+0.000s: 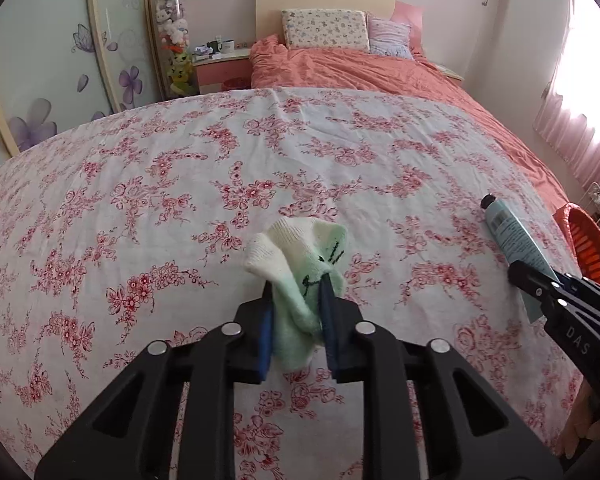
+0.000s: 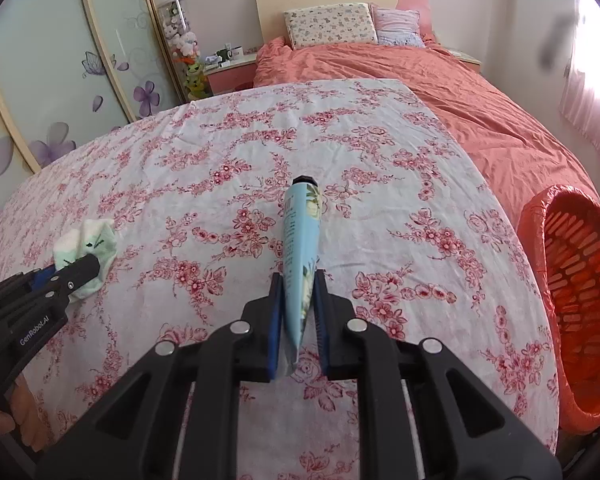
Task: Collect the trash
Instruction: 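Lift the sock with left tool and the tube with right tool toward the basket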
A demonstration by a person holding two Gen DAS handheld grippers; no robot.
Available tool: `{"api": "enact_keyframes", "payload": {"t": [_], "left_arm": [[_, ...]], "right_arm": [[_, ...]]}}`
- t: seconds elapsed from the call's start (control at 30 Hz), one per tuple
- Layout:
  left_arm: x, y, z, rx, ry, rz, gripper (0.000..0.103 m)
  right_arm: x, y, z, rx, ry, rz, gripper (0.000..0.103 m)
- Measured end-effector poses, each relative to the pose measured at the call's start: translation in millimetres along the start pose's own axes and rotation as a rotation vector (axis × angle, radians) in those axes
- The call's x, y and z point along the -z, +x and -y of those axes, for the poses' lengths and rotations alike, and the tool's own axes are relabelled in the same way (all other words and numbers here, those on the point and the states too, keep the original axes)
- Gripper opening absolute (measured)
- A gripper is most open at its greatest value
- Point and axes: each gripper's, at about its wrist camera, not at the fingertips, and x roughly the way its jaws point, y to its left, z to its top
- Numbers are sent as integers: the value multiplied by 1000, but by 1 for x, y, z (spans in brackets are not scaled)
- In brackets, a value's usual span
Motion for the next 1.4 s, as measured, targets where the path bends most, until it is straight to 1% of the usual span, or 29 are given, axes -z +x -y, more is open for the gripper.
{"api": "enact_keyframes", "payload": {"t": [0.4,0.53,0.63,0.77,0.8,0.87,0.9,0.97,1.1,1.27,1.33,1.37,1.4], "left_arm": [[-14,-40,16,17,11,89,18],[-13,-49,23,21,7,97,18],[-9,-50,24,24,7,91,18],[-7,-50,26,31,9,86,18],[-7,-50,27,32,10,85,18],[-7,-50,28,38,8,83,18],[-7,-50,28,42,6,82,18],[-6,-51,30,48,6,82,18],[-4,-50,34,53,13,77,18],[-6,-49,36,55,11,71,18],[-6,-49,36,56,10,72,18],[-7,-49,37,58,9,72,18],[-7,-49,37,59,7,73,18]], "right_arm": [[-4,-57,13,-34,39,98,14],[3,-62,18,-30,39,95,13],[14,-65,23,-48,55,64,14],[38,-58,33,-72,80,1,15],[44,-55,34,-76,81,-17,18],[51,-53,35,-69,85,-25,21],[52,-53,36,-72,87,-26,27],[51,-53,36,-78,89,-22,35],[41,-48,33,-64,80,-15,36],[29,-27,33,-20,87,-33,36],[28,-25,30,5,68,-20,34],[28,-24,29,8,60,-19,28],[28,-24,29,4,53,-17,28]]}}
